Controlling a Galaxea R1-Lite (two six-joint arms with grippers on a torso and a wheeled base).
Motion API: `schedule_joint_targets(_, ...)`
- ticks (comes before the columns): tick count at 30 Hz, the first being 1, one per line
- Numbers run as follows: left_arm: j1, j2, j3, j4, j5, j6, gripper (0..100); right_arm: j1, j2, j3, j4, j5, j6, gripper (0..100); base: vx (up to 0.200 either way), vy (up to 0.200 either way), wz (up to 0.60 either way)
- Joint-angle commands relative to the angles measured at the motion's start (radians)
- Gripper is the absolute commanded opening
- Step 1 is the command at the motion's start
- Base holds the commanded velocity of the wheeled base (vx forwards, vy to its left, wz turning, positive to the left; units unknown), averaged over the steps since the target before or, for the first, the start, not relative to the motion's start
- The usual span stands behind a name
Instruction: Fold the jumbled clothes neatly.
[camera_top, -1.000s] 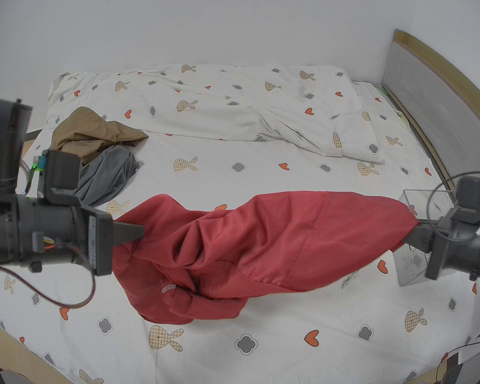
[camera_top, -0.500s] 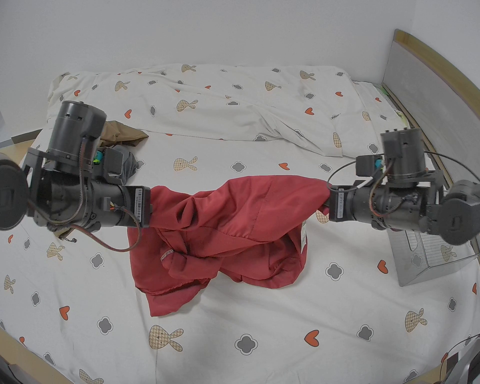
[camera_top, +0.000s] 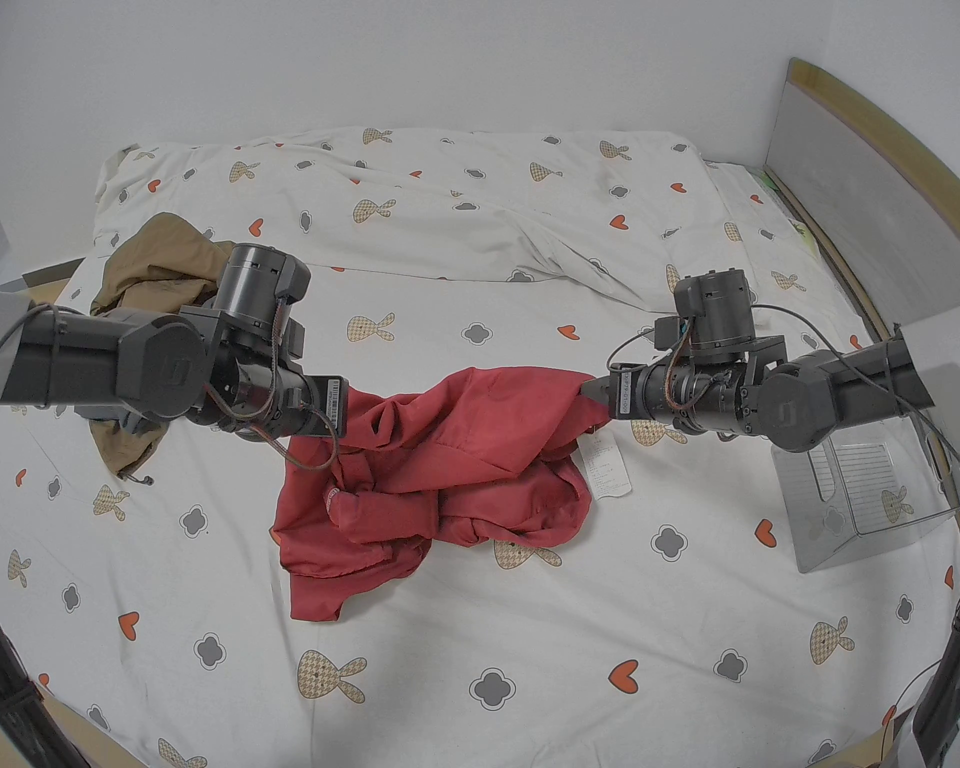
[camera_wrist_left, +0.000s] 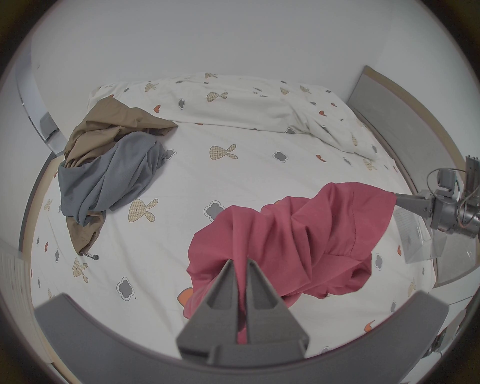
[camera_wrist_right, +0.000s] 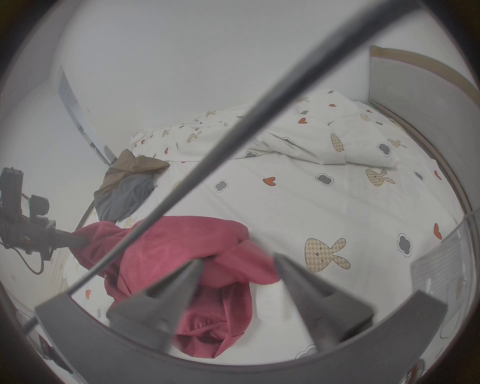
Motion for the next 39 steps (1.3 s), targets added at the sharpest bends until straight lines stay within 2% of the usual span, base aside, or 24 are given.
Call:
schedule_joint_targets(1,0.013,0.062,-0.027,0.001,-0.001,-0.001,0,-0.009,0.054,-0.028,0.001,0.005,0.002,100,0.0,0.0,0.0)
schedule_joint_targets(7,0.015,0.01,-0.027,0.002,-0.01,-0.004,0,-0.009,0.046,-0.013,0.001,0.007,0.025,100,0.0,0.0,0.0)
schedule_joint_targets(10,0.015,-0.032,-0.038,0.016,-0.094,-0.019,0,-0.008,0.034,-0.005,-0.001,0.028,0.066,100,0.0,0.0,0.0)
schedule_joint_targets(14,0.033,-0.047,-0.086,0.064,-0.199,-0.091,0,-0.008,-0.003,0.001,0.001,0.079,0.092,100,0.0,0.0,0.0)
schedule_joint_targets(17,0.051,-0.033,-0.145,0.14,-0.211,-0.127,0,-0.009,-0.018,0.007,0.001,0.093,0.109,100,0.0,0.0,0.0)
schedule_joint_targets(18,0.074,0.016,-0.23,0.235,-0.18,-0.154,0,-0.009,-0.04,0.015,-0.001,0.097,0.118,100,0.0,0.0,0.0)
schedule_joint_targets(19,0.082,0.034,-0.256,0.261,-0.145,-0.156,0,-0.009,-0.048,0.018,-0.001,0.099,0.12,100,0.0,0.0,0.0)
schedule_joint_targets(21,0.097,0.088,-0.31,0.31,-0.005,-0.167,0,-0.008,-0.069,0.036,-0.004,0.109,0.12,100,0.0,0.0,0.0)
schedule_joint_targets(22,0.099,0.108,-0.32,0.315,0.041,-0.176,0,-0.008,-0.08,0.047,-0.004,0.117,0.12,100,0.0,0.0,0.0)
schedule_joint_targets(25,0.099,0.129,-0.317,0.32,0.059,-0.193,0,0.0,-0.114,0.073,-0.004,0.159,0.124,100,0.0,0.0,0.0)
schedule_joint_targets(30,0.1,0.074,-0.274,0.323,-0.219,-0.205,0,0.0,-0.207,0.156,-0.008,0.278,0.161,100,0.0,0.0,0.0)
schedule_joint_targets(31,0.102,0.07,-0.27,0.323,-0.239,-0.2,0,-0.006,-0.226,0.168,-0.008,0.3,0.161,100,0.0,0.0,0.0)
schedule_joint_targets(33,0.105,0.074,-0.26,0.318,-0.19,-0.177,0,-0.016,-0.249,0.187,-0.008,0.336,0.161,100,0.0,0.0,0.0)
schedule_joint_targets(34,0.105,0.074,-0.26,0.318,-0.19,-0.177,0,-0.016,-0.249,0.187,-0.008,0.336,0.161,100,0.0,0.0,0.0)
schedule_joint_targets(35,0.107,0.085,-0.256,0.312,-0.073,-0.136,0,-0.025,-0.264,0.205,-0.008,0.369,0.16,100,0.0,0.0,0.0)
schedule_joint_targets(36,0.105,0.091,-0.253,0.31,-0.012,-0.119,0,-0.025,-0.267,0.211,-0.008,0.379,0.16,100,0.0,0.0,0.0)
schedule_joint_targets(39,0.091,0.085,-0.25,0.307,0.011,-0.114,0,-0.019,-0.264,0.219,-0.008,0.384,0.16,100,0.0,0.0,0.0)
